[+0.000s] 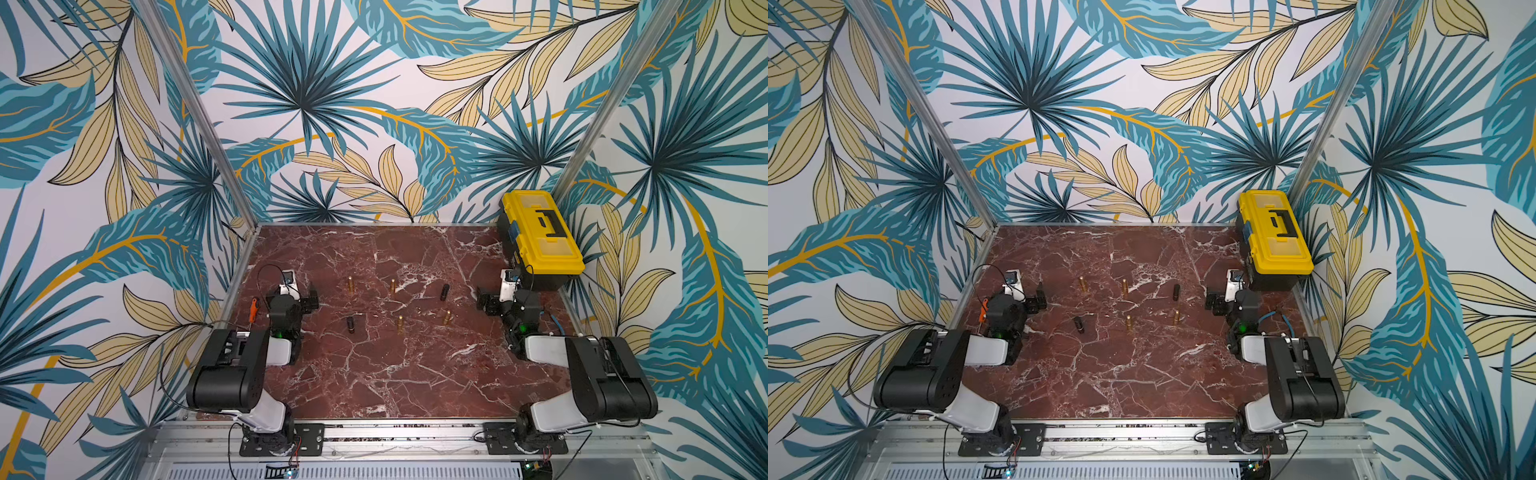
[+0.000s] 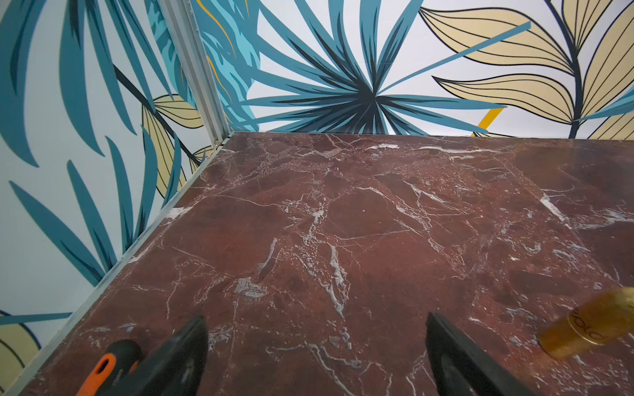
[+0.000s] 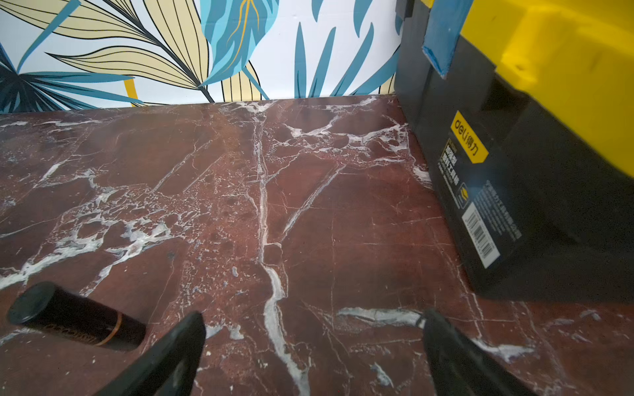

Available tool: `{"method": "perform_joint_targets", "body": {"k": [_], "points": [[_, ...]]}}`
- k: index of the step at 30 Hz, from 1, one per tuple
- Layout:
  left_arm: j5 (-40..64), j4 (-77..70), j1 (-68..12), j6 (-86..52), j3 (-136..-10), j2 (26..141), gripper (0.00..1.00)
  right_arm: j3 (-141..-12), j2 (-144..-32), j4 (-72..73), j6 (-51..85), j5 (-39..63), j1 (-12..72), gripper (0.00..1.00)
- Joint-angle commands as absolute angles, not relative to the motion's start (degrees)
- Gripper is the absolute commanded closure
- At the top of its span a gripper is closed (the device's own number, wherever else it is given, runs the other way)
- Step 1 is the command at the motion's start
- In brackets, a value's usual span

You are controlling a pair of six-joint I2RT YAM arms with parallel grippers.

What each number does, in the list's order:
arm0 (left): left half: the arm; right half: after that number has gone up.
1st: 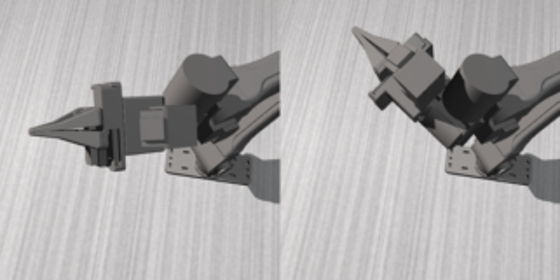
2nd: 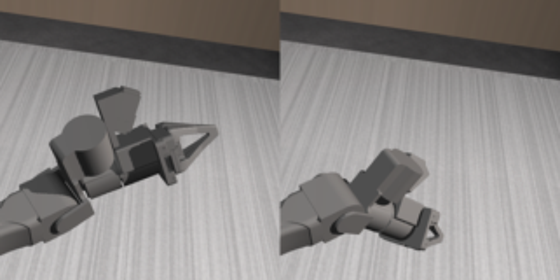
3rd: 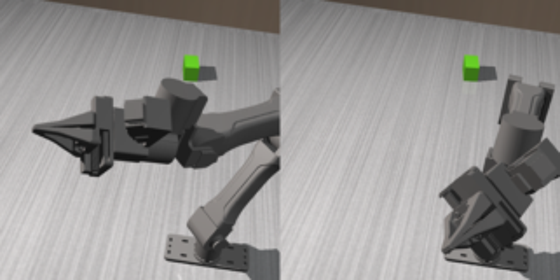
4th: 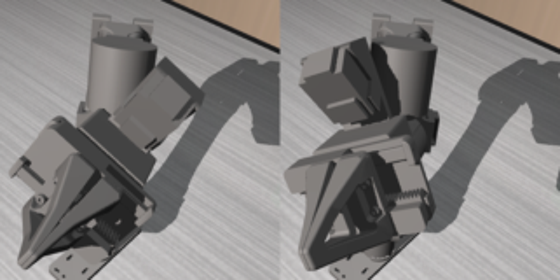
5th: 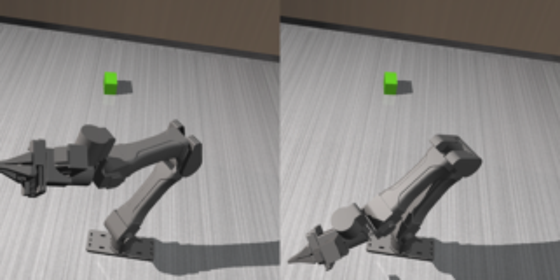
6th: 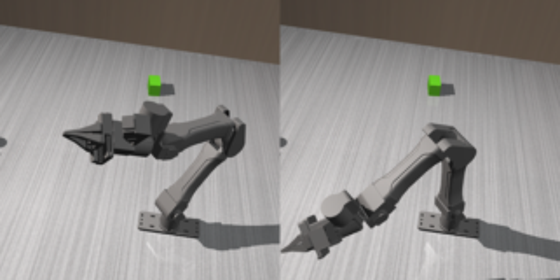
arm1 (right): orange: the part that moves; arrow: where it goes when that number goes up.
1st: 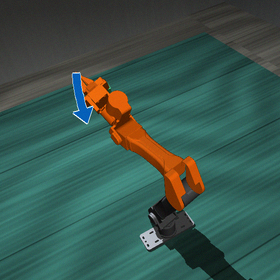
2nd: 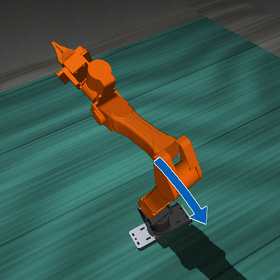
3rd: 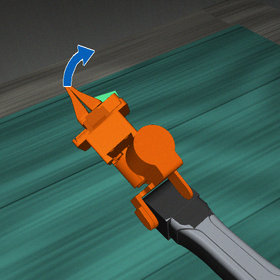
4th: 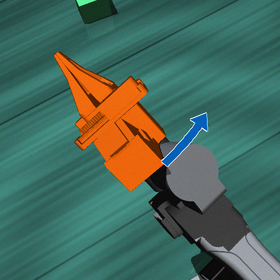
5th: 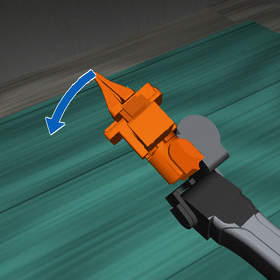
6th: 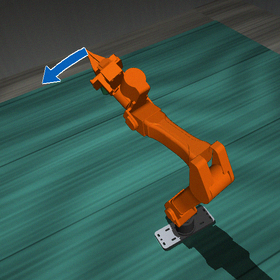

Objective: Open the lipstick cap
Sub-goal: Pick up the lipstick at the center of the board.

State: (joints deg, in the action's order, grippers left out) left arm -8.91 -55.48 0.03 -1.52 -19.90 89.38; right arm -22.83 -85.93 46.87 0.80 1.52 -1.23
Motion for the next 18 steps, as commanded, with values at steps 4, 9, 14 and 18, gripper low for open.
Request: {"method": "perform_joint_targets", "body": {"k": [4,9,14,18], "points": [[-9.18,-56.43,-0.22,-1.41,-21.01,89.86,0.0,-23.29,-85.34,47.6,0.55,1.1,-1.24,0.01],[-8.71,-56.43,0.0,-1.62,-21.01,89.89,0.0,-23.29,-85.38,47.57,0.58,1.05,-1.19,0.01],[-7.22,-56.43,0.73,-2.03,-21.01,89.75,0.0,-23.36,-85.43,47.57,0.61,1.05,-1.26,0.01],[-6.49,-56.43,1.14,-2.15,-21.01,89.82,0.01,-23.37,-85.41,47.55,0.61,1.08,-1.28,0.0]]}}
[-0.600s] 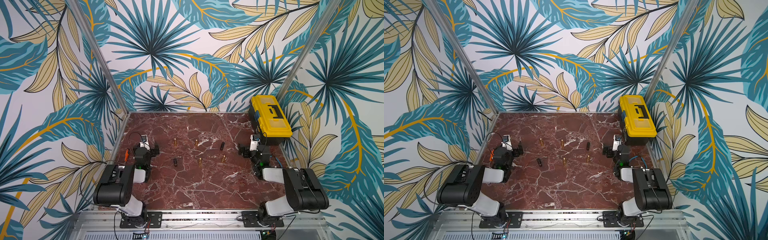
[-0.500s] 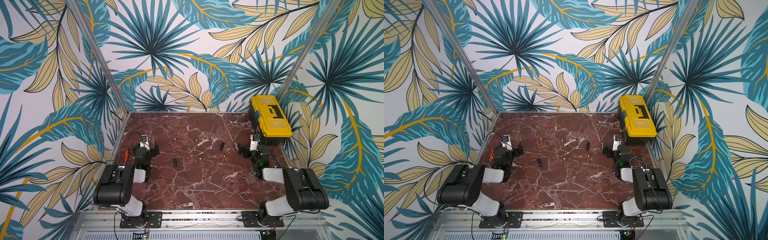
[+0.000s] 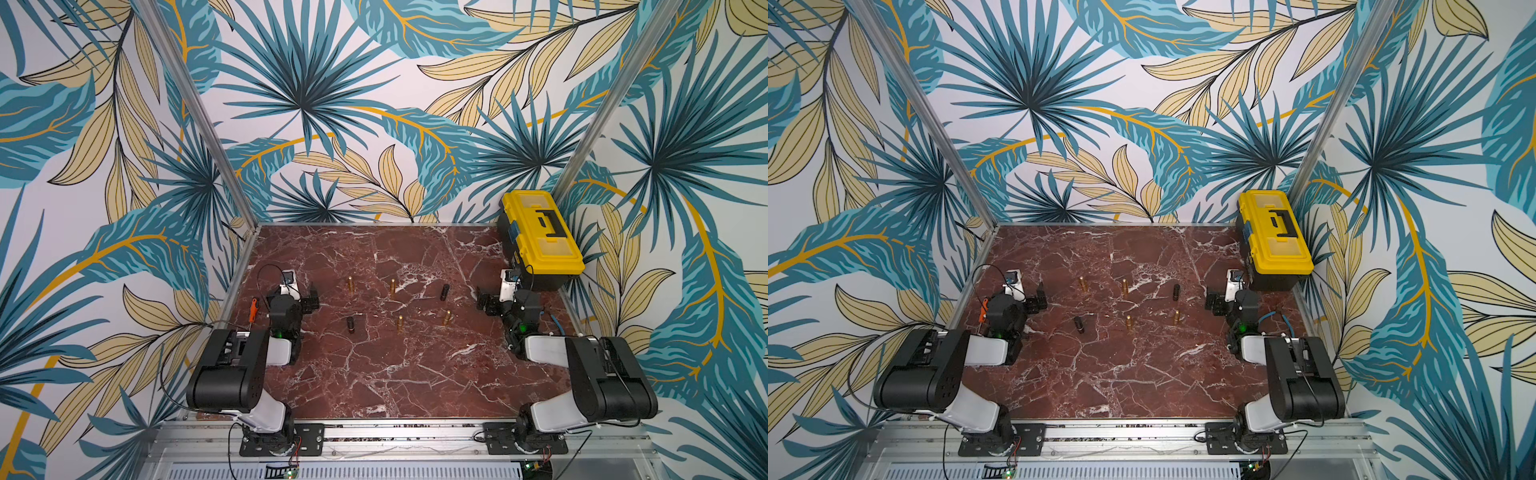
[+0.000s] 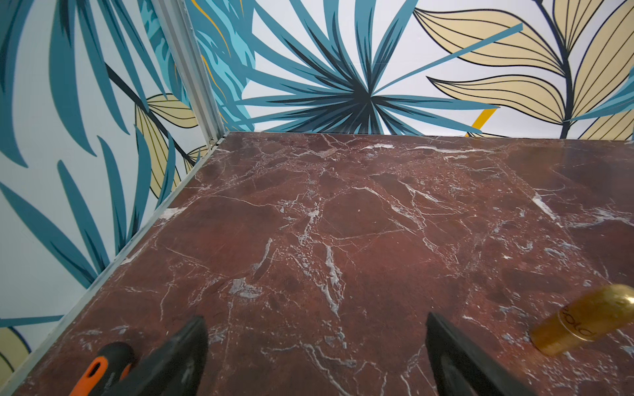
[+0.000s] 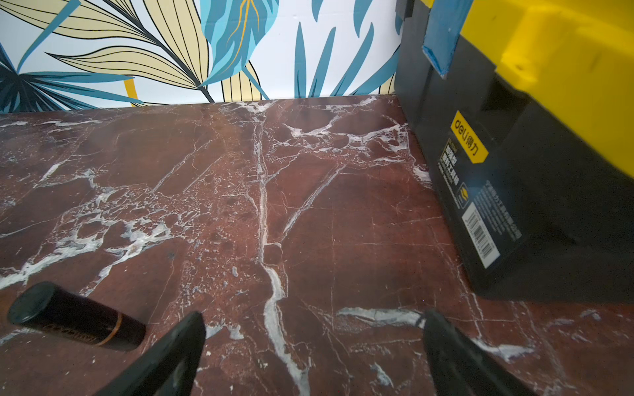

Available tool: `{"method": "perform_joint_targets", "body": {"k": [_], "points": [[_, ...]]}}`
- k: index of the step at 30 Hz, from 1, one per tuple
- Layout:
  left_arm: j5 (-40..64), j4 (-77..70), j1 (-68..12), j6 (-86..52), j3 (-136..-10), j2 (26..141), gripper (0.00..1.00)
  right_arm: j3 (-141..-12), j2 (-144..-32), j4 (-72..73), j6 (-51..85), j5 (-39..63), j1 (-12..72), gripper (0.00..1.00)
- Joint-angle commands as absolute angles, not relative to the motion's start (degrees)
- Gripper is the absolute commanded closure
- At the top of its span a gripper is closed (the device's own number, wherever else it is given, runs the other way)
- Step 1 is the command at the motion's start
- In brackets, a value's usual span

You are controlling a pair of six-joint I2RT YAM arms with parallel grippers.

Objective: Open the lipstick cap
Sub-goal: Pick up the lipstick at the center of the board.

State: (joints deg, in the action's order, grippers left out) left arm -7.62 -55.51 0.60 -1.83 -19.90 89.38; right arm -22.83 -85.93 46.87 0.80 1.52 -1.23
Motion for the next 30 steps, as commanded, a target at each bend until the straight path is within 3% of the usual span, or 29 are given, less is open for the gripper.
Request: {"method": "perform_joint_targets", "body": {"k": [1,8,18,25,30], "points": [[-6.42,-56.43,1.14,-2.12,-21.01,89.79,0.0,-23.38,-85.43,47.52,0.59,1.06,-1.23,0.01],[-8.67,-56.43,0.92,-2.63,-20.91,89.51,0.0,-23.41,-84.43,47.96,1.26,-0.69,-1.32,0.0],[-14.94,-51.61,-2.64,0.02,-21.56,83.59,0.0,-33.09,-72.39,24.28,4.36,-0.27,-1.41,0.0],[-20.07,-39.99,-4.57,0.47,-26.9,77.02,0.0,-40.04,-70.34,16.38,11.16,3.7,-1.41,0.01],[-19.93,-22.59,-5.17,-1.79,-36.38,71.52,0.03,-43.97,-72.1,14.51,14.59,9.29,-1.41,0.0]]}}
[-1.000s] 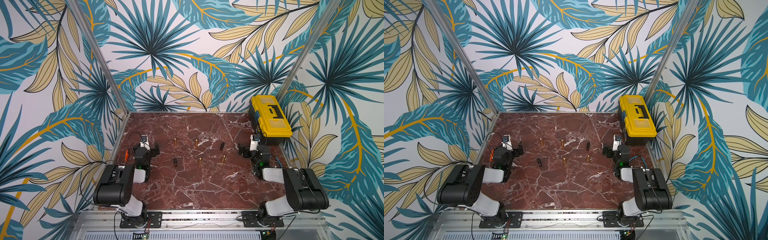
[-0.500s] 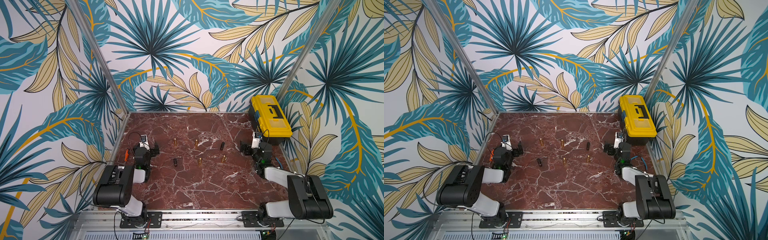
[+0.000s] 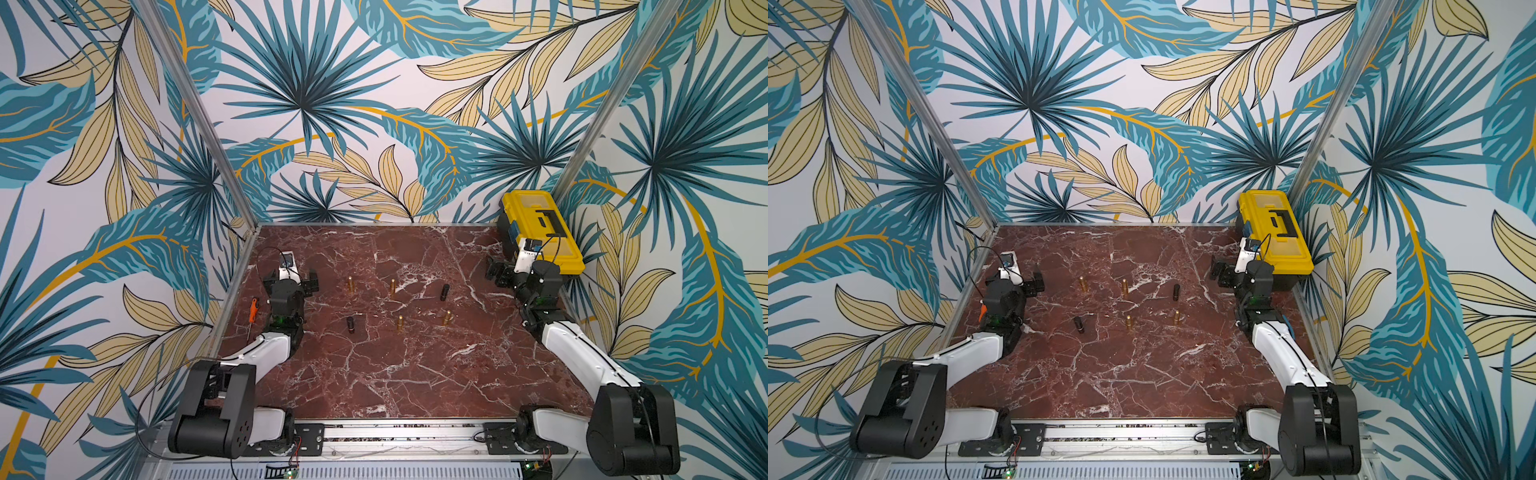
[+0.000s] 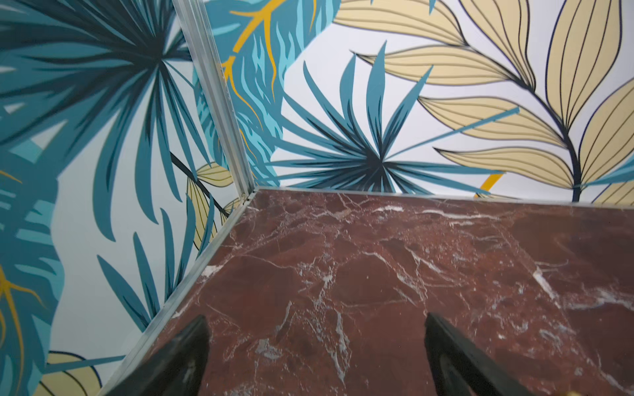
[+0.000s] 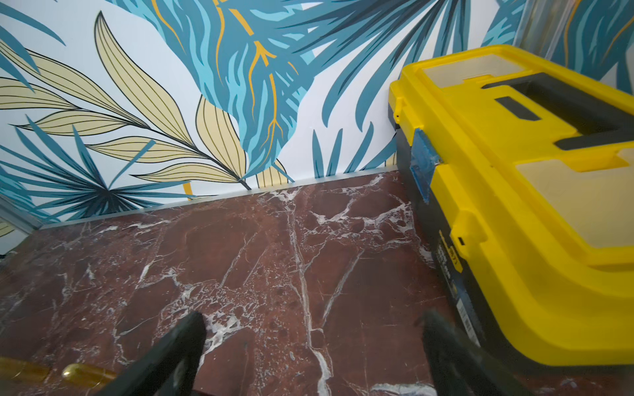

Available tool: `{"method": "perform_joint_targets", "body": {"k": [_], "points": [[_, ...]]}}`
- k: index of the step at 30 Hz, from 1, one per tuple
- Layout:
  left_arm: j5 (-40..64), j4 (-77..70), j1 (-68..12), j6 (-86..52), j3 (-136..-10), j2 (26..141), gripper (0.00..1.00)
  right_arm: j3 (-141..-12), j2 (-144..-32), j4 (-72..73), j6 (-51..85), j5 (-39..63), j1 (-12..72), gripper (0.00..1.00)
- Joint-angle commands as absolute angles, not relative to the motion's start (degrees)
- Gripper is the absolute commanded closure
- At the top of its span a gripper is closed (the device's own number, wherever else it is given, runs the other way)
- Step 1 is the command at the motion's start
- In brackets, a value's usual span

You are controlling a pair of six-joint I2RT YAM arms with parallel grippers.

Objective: Open the lipstick cap
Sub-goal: Pick up the lipstick at the center of the board.

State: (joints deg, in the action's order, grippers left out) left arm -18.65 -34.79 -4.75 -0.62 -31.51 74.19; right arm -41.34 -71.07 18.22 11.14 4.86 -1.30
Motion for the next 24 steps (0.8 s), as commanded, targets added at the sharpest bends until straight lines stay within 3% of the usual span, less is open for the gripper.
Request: {"method": "perform_joint_targets", "body": {"k": [1,7,11,19,24], "points": [[-19.34,-16.2,-5.19,-2.55,-39.71,71.2,0.04,-45.58,-73.18,12.92,15.05,11.03,-1.41,0.01],[-11.29,21.45,-6.04,-8.64,-60.93,75.26,0.08,-50.83,-74.2,7.65,17.32,16.7,-1.32,0.02],[-6.95,36.27,-9.1,-9.71,-70.52,79.91,0.05,-51.95,-70.97,5.48,16.91,14.78,-0.82,0.08],[-3.78,48.67,-16.03,-11.59,-81.55,90.88,0.13,-60.84,-69.43,-8.37,9.8,4.87,8.11,0.1],[1.89,48.85,-16.55,-11.97,-84.77,96.8,0.25,-63.26,-69.48,-11.81,9.17,0.93,13.47,0.11]]}}
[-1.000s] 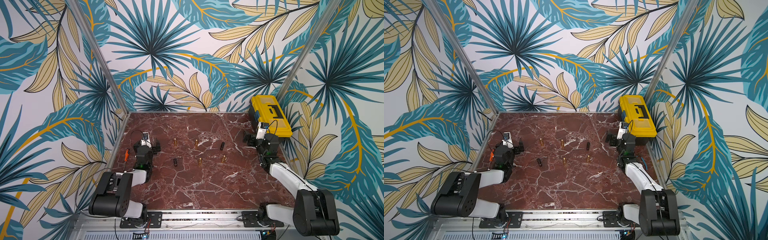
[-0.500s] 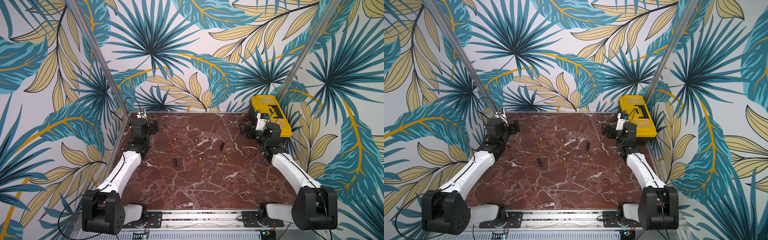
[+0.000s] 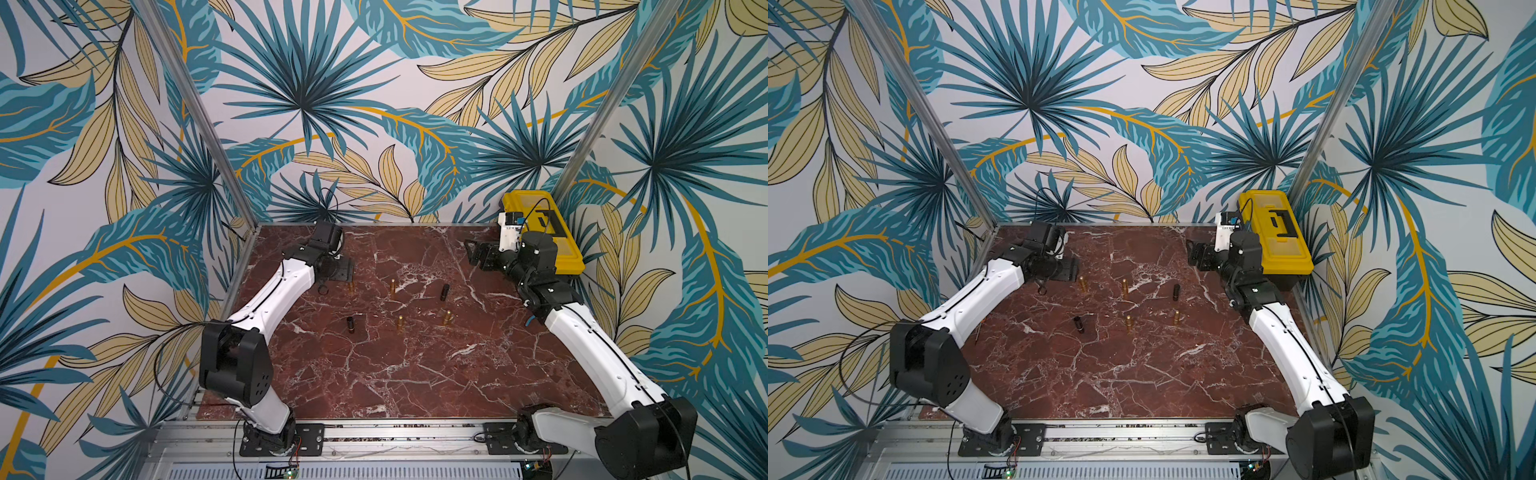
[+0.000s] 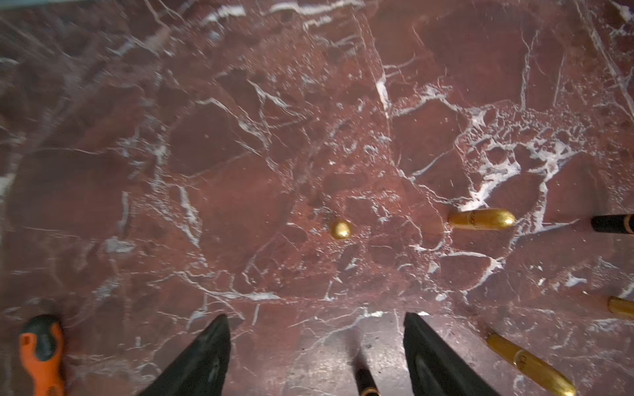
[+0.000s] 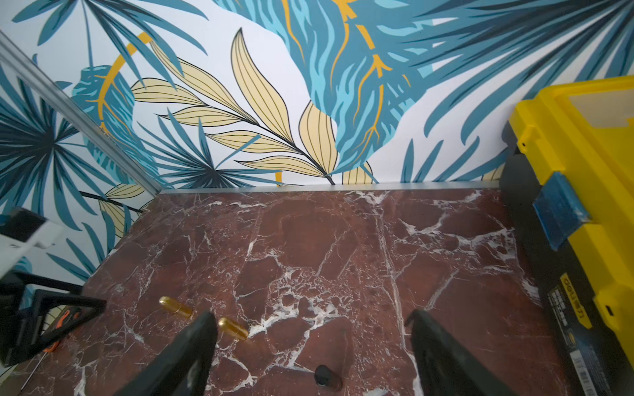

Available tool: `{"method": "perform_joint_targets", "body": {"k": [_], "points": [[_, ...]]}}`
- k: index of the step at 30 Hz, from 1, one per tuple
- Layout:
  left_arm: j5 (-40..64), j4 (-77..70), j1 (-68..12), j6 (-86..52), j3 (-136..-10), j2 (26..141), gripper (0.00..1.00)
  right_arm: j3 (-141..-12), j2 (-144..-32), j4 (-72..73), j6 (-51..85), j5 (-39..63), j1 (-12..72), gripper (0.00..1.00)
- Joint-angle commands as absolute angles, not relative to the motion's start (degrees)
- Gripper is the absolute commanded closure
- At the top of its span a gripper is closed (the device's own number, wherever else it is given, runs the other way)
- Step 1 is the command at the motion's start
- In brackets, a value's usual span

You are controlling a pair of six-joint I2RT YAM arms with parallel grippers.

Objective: Open the lipstick cap
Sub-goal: Pick up the lipstick at the center of the board.

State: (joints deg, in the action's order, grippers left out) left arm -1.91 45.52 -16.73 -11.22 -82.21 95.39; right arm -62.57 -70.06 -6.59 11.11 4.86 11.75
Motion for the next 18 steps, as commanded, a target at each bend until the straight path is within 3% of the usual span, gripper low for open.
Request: {"method": "perform_joint_targets", "body": {"k": [1,14,18], "points": [[2.78,48.87,-16.69,-11.84,-85.47,98.17,0.26,-63.06,-69.51,-11.73,8.96,0.57,14.51,0.11],[2.55,48.87,-17.21,-10.33,-93.0,109.91,0.44,-63.19,-71.35,-11.39,9.58,-0.42,18.41,0.15],[2.31,48.87,-17.2,-10.11,-94.43,112.63,0.45,-63.13,-72.19,-11.43,9.17,-0.01,18.48,0.19]]}}
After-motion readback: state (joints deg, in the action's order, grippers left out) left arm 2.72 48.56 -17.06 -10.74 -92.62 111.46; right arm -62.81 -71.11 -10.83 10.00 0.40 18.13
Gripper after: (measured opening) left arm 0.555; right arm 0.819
